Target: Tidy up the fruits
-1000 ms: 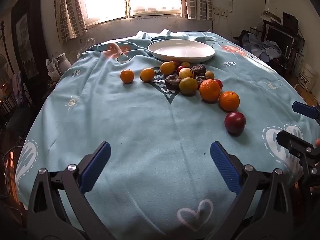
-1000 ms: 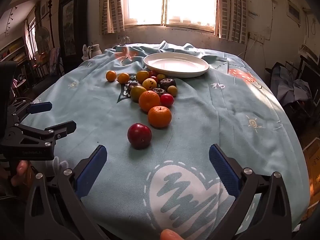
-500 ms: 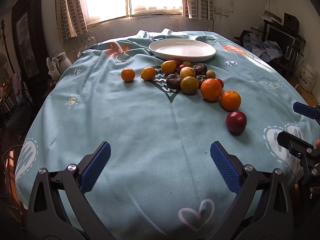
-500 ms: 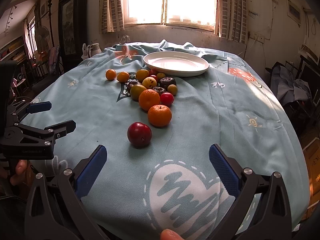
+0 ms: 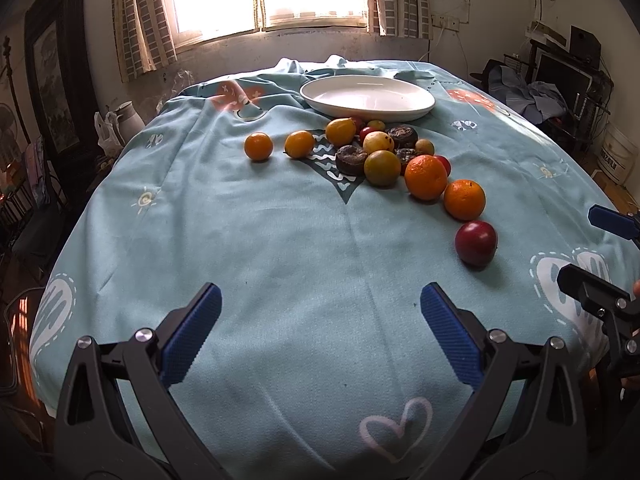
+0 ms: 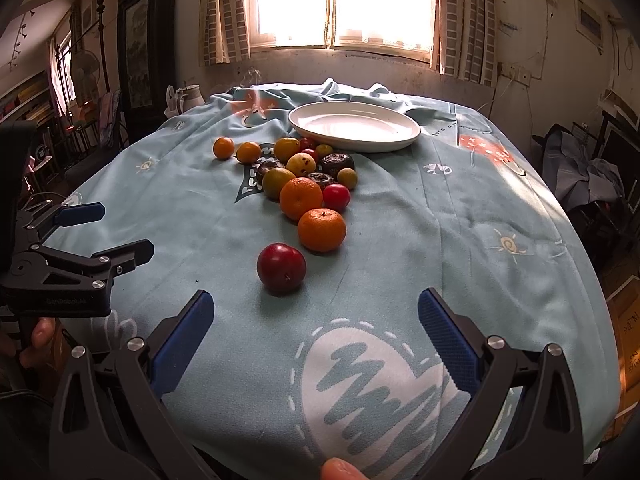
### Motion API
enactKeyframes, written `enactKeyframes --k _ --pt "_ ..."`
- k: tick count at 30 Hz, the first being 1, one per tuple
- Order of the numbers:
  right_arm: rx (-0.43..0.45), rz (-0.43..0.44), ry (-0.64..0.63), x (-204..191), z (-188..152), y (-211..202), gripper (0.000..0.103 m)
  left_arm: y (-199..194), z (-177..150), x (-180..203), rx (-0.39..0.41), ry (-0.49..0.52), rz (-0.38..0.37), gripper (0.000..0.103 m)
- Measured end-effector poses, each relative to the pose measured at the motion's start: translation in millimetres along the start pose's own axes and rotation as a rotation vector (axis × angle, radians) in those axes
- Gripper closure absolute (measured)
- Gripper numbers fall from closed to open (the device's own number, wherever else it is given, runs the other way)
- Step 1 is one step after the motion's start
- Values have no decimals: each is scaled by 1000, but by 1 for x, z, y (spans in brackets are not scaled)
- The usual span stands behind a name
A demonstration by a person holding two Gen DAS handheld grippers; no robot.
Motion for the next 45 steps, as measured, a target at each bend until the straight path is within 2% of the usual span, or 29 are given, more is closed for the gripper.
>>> enactKeyframes --k 39,45 --pt "-13 3 -2 -3 -4 7 1 3 -3 -2 -6 -1 0 2" --pt "-26 34 2 -7 -8 14 1 14 -14 -8 -19 -7 0 2"
Point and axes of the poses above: each gripper's, at about its wrist camera, not at the fingertips, and y roughly the way its jaws point, x to its right, z to its top, the point moved 4 cm from there along y, roughly the way its jaws point, and after that the axes turned 4 degrees about -y, right-handed, at the moved point
